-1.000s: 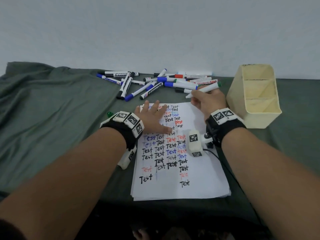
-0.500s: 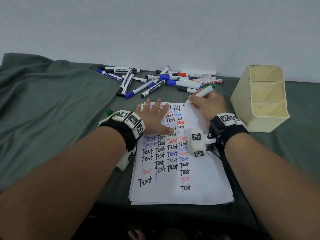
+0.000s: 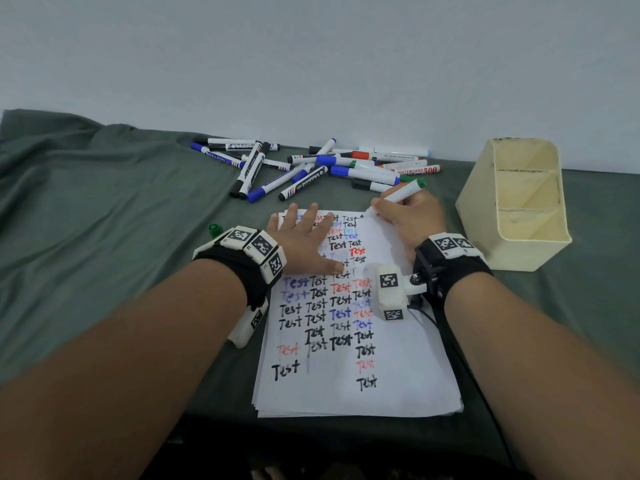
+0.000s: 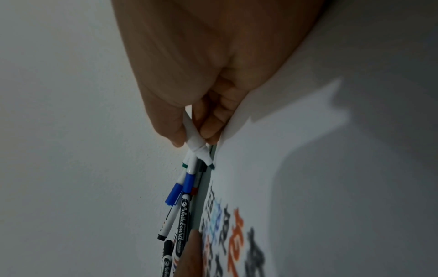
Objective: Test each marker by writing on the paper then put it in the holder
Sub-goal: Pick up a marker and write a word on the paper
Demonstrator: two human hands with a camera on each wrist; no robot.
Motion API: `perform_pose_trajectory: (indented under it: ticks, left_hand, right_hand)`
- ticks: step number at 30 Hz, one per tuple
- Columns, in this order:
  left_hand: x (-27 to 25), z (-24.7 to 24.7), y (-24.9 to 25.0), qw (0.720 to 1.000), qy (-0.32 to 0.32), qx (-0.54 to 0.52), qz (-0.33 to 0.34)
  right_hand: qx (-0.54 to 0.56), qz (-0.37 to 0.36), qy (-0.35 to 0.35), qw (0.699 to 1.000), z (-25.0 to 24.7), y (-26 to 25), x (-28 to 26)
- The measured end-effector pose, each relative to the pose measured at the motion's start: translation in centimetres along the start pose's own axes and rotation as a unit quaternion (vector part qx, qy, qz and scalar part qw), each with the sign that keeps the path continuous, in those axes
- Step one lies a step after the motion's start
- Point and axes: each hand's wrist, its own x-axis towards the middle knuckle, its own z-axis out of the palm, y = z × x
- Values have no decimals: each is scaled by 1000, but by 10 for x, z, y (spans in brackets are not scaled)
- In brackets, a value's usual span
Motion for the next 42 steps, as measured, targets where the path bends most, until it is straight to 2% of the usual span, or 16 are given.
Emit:
perform_pose_trajectory:
  ticks: [4,19,42]
  left_hand:
    - [0,0,0,1000,-2,-1,3]
    - [3,3,-1,1000,5,4,-3]
    - [6,4,-3,1000,2,6,-1]
  right_hand:
    - [25,14,19,999,-2,3,2]
    - [21,27,6,999,-1,7,2]
    - [14,14,35,999,-7,10,4]
